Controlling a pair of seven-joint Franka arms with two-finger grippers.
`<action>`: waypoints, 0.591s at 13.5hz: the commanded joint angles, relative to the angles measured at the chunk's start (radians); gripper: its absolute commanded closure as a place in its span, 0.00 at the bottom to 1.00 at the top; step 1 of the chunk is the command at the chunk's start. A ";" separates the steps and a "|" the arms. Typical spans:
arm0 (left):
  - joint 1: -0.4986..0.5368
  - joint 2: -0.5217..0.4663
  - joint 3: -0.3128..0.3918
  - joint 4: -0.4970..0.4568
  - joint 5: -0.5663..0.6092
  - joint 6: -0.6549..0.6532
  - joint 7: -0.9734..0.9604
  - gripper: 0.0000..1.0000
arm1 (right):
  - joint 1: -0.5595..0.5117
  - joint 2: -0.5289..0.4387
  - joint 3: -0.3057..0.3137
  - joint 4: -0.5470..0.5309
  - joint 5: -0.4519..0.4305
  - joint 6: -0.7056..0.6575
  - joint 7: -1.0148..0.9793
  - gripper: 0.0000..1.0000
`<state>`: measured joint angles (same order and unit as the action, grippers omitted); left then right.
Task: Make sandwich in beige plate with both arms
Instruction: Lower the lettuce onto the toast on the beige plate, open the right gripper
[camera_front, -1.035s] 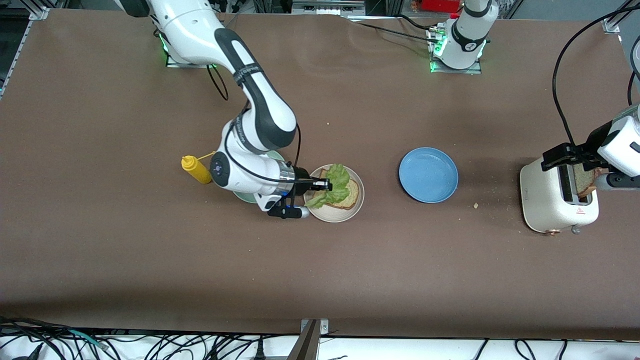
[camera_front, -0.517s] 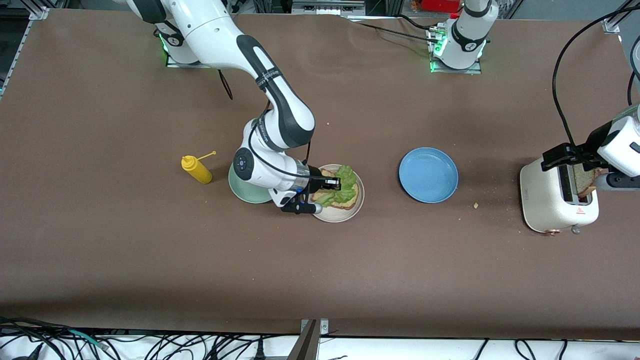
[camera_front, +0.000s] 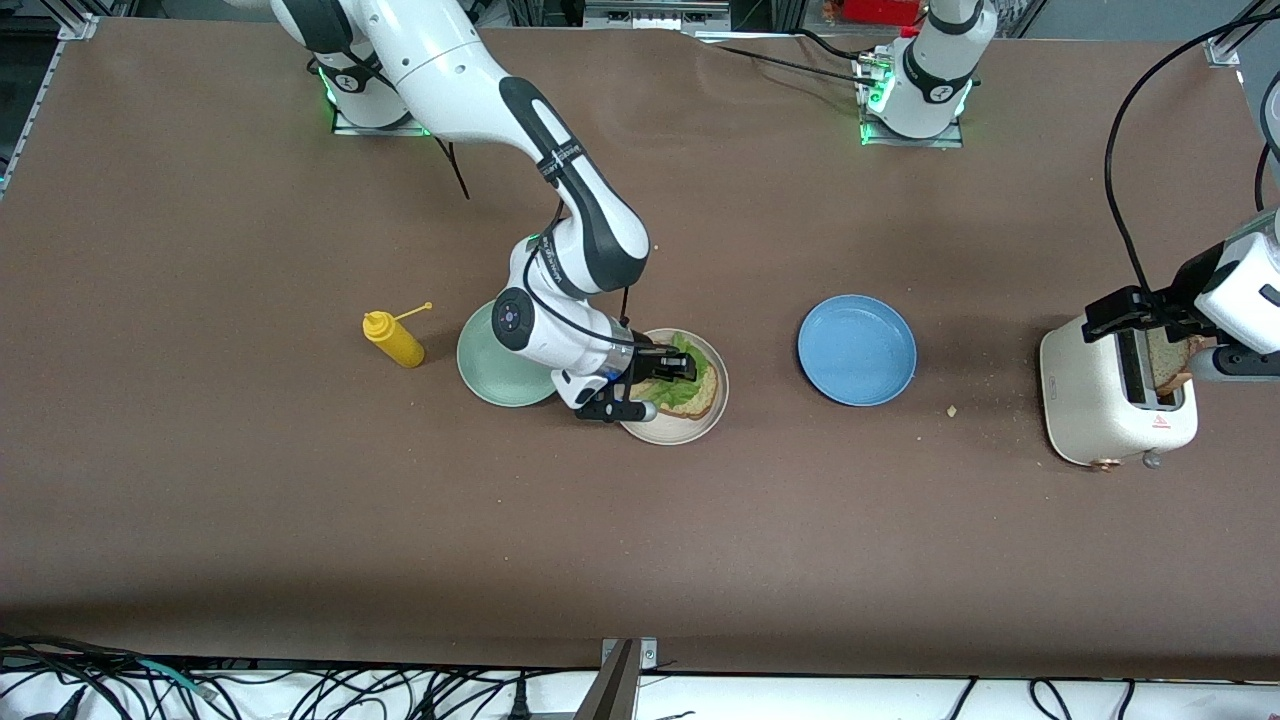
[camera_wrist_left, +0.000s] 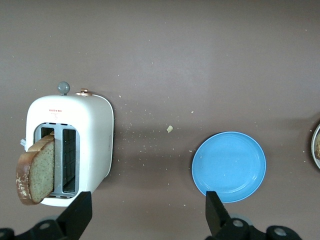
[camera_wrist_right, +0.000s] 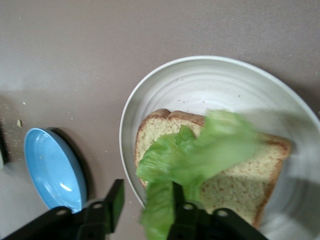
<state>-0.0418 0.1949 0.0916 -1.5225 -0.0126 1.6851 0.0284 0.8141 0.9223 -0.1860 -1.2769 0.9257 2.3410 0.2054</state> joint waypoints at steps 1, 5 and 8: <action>0.002 -0.002 -0.001 0.001 0.010 0.005 0.008 0.00 | 0.011 -0.065 -0.007 -0.088 -0.042 0.008 -0.012 0.00; 0.002 0.001 -0.001 0.001 0.037 0.005 0.008 0.00 | 0.010 -0.152 -0.030 -0.168 -0.105 -0.029 -0.014 0.00; 0.005 0.009 -0.001 0.002 0.040 0.005 0.008 0.00 | 0.011 -0.244 -0.134 -0.180 -0.198 -0.217 -0.012 0.00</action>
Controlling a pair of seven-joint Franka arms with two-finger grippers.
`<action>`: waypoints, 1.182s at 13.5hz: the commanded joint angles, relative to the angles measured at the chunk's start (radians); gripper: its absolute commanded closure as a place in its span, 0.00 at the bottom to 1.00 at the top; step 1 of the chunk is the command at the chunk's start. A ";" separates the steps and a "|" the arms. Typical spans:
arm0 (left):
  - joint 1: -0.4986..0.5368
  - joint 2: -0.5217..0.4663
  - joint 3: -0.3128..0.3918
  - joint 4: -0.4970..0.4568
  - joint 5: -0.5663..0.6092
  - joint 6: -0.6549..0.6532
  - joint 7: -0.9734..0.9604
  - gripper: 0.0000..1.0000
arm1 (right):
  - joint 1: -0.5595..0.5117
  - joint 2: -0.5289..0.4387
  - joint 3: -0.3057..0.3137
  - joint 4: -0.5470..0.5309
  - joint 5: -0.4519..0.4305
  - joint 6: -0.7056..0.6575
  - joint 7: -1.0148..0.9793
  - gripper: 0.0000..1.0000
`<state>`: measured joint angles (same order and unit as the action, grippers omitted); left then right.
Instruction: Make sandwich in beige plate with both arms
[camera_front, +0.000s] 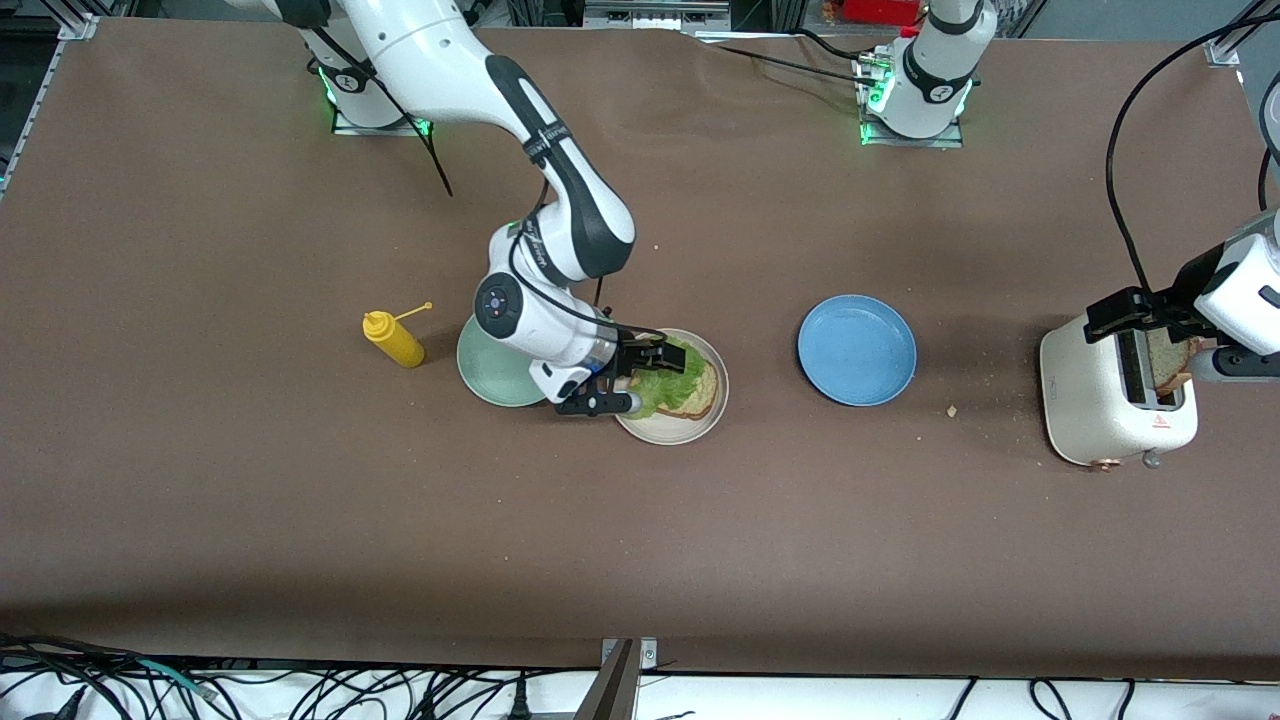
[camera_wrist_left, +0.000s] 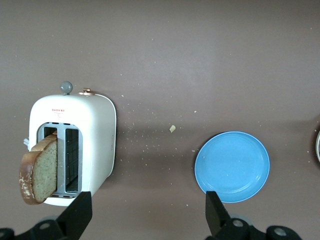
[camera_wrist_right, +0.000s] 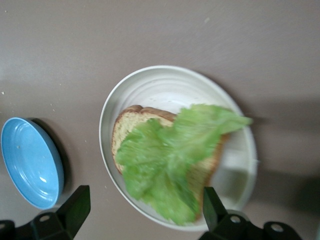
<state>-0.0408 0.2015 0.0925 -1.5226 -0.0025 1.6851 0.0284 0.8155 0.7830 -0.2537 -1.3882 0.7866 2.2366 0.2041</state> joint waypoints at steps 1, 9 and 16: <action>0.009 0.003 0.000 0.002 0.030 0.005 0.010 0.00 | 0.010 -0.137 -0.100 -0.066 -0.138 -0.174 -0.009 0.00; 0.134 0.053 0.000 -0.010 0.085 0.050 0.161 0.00 | 0.004 -0.352 -0.281 -0.042 -0.636 -0.606 -0.014 0.00; 0.240 0.082 0.000 -0.102 0.085 0.154 0.277 0.00 | -0.281 -0.531 -0.157 -0.037 -0.658 -0.620 -0.014 0.00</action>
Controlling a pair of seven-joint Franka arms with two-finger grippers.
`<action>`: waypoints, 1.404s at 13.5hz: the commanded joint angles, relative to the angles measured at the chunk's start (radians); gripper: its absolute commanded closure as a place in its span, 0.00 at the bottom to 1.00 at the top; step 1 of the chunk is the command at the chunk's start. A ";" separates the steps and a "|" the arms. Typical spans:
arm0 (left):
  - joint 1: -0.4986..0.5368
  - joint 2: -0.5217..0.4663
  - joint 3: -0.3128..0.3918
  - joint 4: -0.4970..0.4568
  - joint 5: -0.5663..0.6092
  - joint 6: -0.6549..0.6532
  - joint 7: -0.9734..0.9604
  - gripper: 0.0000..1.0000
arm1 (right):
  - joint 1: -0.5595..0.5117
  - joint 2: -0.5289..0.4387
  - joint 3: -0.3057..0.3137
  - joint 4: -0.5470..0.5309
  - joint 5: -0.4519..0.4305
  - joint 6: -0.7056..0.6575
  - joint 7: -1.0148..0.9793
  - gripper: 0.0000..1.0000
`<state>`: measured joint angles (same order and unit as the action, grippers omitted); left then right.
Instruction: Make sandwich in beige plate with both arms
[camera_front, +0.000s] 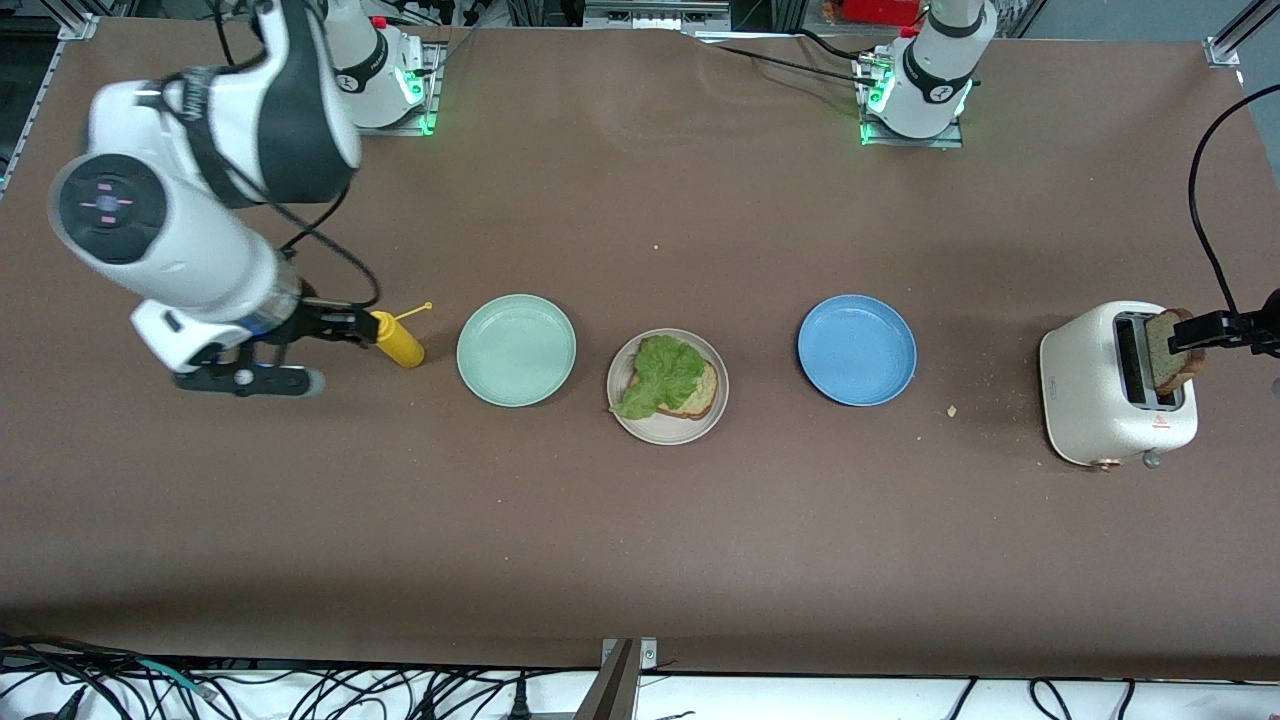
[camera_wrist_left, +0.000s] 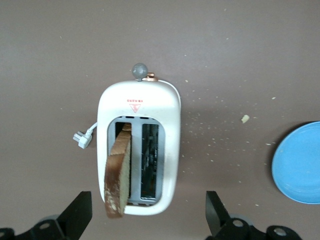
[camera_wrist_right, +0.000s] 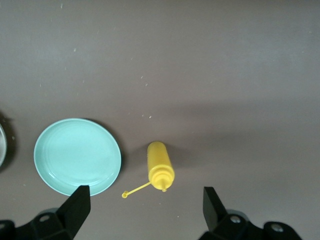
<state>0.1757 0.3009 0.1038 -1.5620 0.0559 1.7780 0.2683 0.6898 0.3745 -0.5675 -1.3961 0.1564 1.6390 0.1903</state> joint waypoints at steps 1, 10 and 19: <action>0.031 -0.022 -0.012 -0.078 0.028 0.081 0.042 0.00 | -0.241 -0.141 0.225 -0.030 -0.041 -0.042 0.000 0.00; 0.113 -0.032 -0.015 -0.256 0.025 0.310 0.117 0.00 | -0.645 -0.442 0.606 -0.322 -0.207 -0.042 0.011 0.00; 0.125 0.003 -0.013 -0.256 0.024 0.310 0.158 1.00 | -0.635 -0.437 0.543 -0.310 -0.158 -0.036 -0.077 0.00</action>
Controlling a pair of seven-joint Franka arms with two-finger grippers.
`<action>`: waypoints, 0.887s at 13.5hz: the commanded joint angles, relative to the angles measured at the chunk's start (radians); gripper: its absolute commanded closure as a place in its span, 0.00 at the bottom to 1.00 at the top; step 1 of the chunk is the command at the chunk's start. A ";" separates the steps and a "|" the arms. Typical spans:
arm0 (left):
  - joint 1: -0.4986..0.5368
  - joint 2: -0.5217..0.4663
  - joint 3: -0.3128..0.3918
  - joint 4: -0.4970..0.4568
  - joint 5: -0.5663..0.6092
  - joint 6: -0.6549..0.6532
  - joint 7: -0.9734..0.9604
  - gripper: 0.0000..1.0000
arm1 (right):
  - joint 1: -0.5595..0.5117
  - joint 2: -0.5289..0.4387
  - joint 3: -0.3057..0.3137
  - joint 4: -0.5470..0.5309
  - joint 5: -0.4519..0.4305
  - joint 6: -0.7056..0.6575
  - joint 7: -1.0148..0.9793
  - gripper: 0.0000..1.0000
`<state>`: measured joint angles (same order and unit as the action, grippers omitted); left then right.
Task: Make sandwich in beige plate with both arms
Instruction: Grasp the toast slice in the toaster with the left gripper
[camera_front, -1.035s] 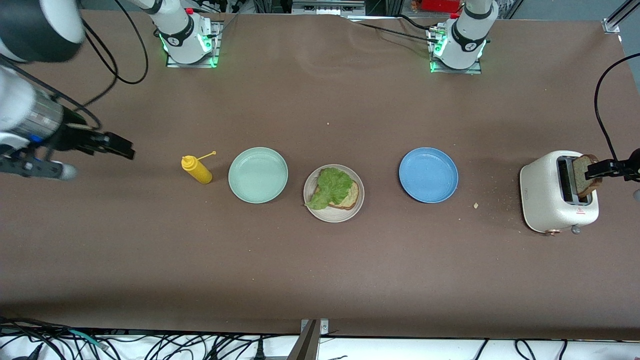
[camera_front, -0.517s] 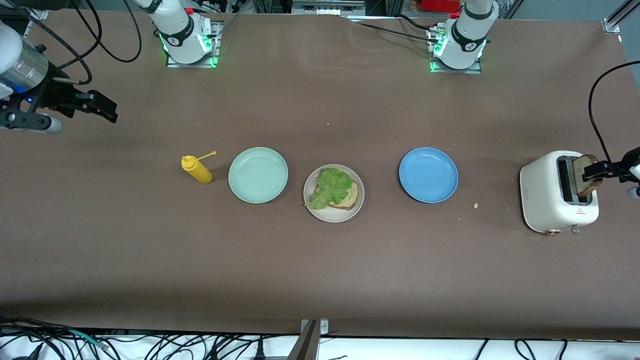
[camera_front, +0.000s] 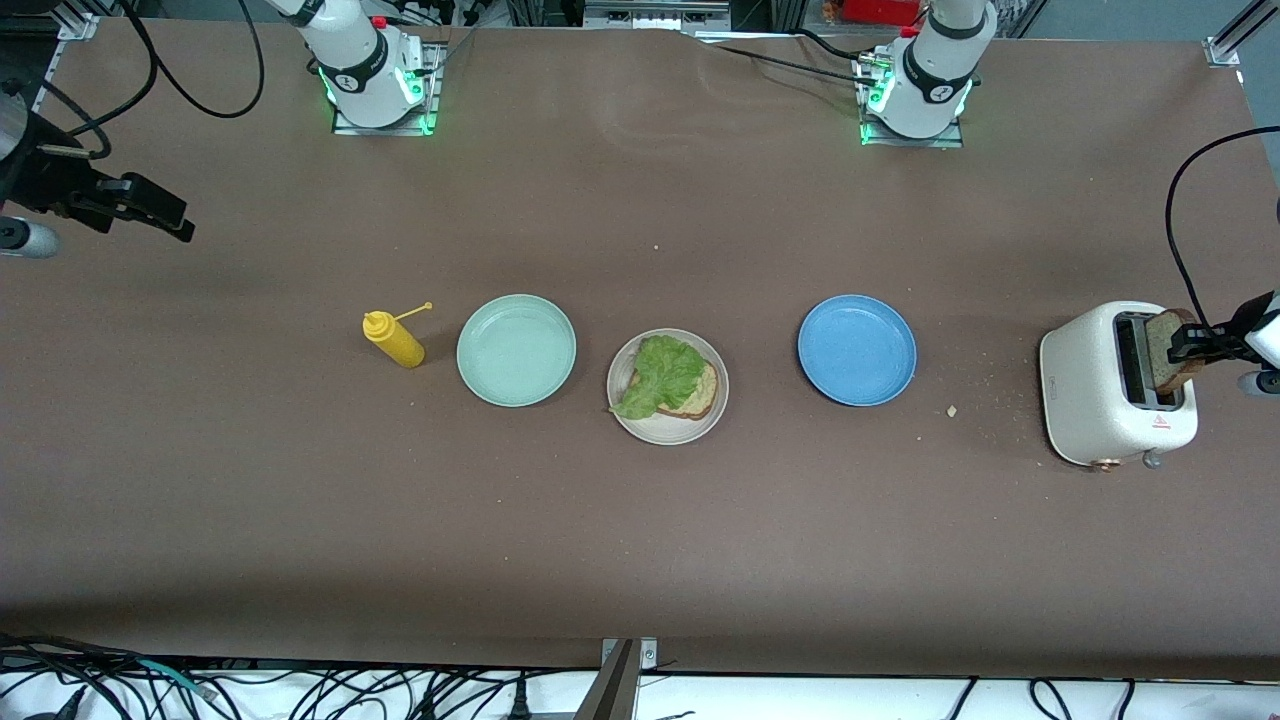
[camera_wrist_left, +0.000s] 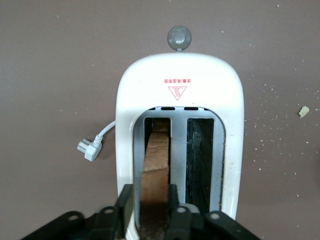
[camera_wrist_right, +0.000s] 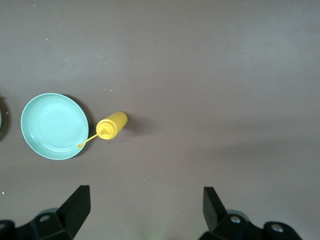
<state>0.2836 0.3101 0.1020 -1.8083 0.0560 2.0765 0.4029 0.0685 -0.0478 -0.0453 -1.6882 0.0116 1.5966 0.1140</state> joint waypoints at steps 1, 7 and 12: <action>0.019 -0.006 -0.011 -0.005 0.025 0.011 0.027 1.00 | -0.012 -0.014 0.022 -0.016 -0.013 0.006 0.003 0.00; 0.008 -0.022 -0.018 0.097 0.028 -0.083 0.033 1.00 | -0.012 0.008 0.019 0.027 -0.019 0.003 -0.010 0.00; -0.069 -0.009 -0.016 0.348 0.030 -0.366 0.031 1.00 | -0.015 0.023 0.016 0.044 -0.019 -0.004 -0.014 0.00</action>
<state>0.2512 0.2919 0.0834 -1.5462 0.0560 1.7877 0.4220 0.0664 -0.0416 -0.0347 -1.6744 0.0024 1.6034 0.1131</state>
